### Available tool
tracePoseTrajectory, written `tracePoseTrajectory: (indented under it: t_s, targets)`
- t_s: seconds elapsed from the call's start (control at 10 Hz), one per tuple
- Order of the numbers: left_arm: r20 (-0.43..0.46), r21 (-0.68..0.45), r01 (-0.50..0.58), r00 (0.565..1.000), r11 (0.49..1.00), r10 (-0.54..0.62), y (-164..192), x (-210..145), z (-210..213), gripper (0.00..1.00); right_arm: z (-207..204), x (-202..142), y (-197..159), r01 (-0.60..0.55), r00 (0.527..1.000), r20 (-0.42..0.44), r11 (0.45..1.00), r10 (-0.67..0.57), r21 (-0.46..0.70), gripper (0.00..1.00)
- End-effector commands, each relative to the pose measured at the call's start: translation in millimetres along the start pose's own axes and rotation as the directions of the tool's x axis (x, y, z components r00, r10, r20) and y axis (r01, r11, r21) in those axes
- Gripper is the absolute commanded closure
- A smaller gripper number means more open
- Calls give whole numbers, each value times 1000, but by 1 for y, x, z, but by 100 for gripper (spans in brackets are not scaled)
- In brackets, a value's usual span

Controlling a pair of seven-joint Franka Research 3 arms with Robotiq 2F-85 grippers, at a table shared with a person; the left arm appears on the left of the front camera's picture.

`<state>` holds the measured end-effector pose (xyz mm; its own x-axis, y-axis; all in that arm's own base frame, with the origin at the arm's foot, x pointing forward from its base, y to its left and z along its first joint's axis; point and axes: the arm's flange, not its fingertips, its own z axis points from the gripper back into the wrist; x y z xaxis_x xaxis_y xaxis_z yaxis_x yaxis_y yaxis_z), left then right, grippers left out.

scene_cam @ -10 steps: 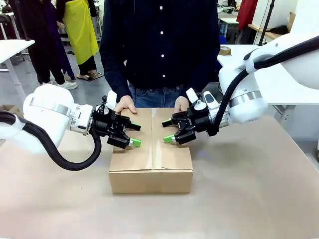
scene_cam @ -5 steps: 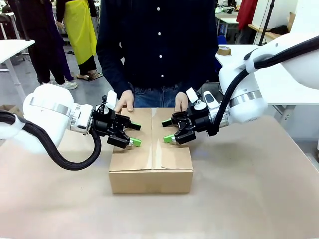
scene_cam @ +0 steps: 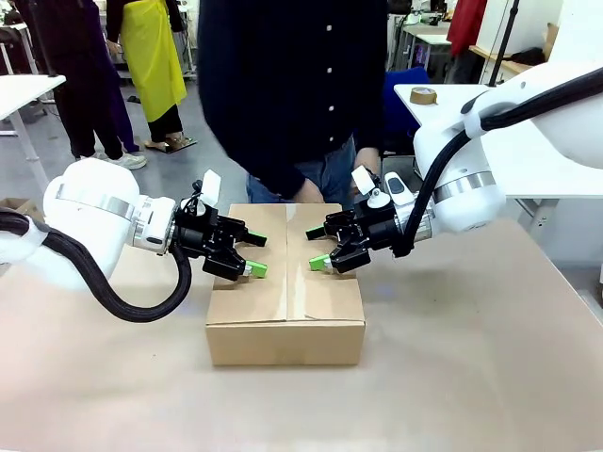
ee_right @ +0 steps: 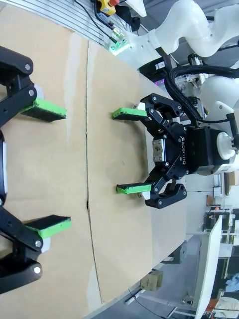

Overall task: Pack the gift set into the box.
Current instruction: Press and hold the closed box until the human finishes sealing it.

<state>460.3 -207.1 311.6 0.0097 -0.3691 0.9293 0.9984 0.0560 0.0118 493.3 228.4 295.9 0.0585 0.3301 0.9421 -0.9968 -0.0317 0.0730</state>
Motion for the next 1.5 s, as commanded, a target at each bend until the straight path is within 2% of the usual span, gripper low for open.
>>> tracePoseTrajectory:
  t_s: [0.0,1.4]
  targets:
    - [-2,0,10,1000,1000,-10,-1,-3,-1,0,-1,-3,0,3,1000,-6,1000,-3,-2,0]
    - [-2,0,10,1000,1000,-10,-1,-3,-1,0,-1,-3,0,3,1000,-6,1000,-3,-2,0]
